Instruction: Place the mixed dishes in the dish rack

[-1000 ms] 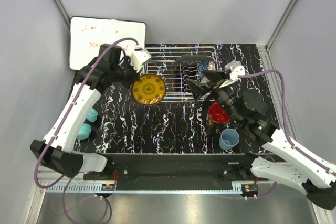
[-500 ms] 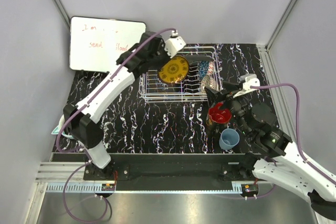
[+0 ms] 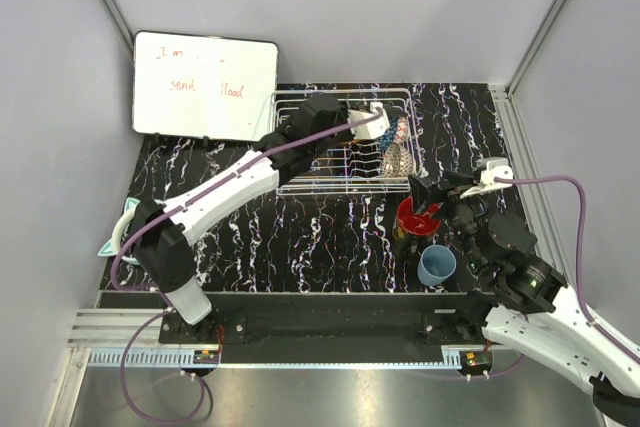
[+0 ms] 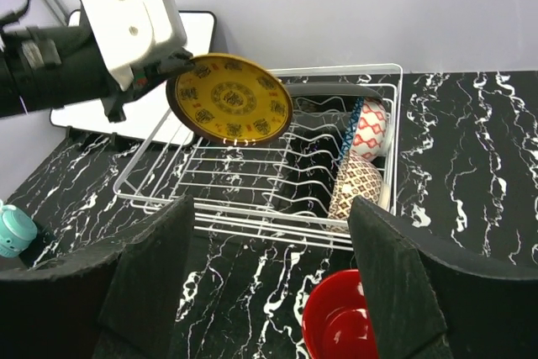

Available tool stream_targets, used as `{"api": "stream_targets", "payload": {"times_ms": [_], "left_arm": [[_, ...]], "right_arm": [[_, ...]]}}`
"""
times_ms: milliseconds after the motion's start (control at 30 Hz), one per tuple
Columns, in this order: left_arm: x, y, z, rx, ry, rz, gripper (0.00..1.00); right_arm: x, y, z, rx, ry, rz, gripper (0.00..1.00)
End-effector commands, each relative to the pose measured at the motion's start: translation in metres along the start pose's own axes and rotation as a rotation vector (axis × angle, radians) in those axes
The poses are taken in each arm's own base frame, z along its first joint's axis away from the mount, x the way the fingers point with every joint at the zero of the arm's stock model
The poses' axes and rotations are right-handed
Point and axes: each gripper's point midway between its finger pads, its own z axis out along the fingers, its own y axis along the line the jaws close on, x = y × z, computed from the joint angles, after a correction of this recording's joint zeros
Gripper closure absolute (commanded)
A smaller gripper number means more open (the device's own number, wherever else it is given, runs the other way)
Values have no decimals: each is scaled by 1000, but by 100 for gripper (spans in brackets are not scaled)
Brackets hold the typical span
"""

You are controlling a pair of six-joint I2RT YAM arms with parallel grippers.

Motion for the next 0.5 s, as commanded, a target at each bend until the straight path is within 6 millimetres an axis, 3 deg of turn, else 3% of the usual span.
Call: {"api": "stream_targets", "payload": {"times_ms": [0, 467], "left_arm": [[-32, 35, -14, -192, -111, 125, 100], [-54, -3, 18, -243, -191, 278, 100]], "right_arm": [[-4, -10, -6, 43, -22, 36, 18], [11, -14, -9, 49, 8, 51, 17]]}}
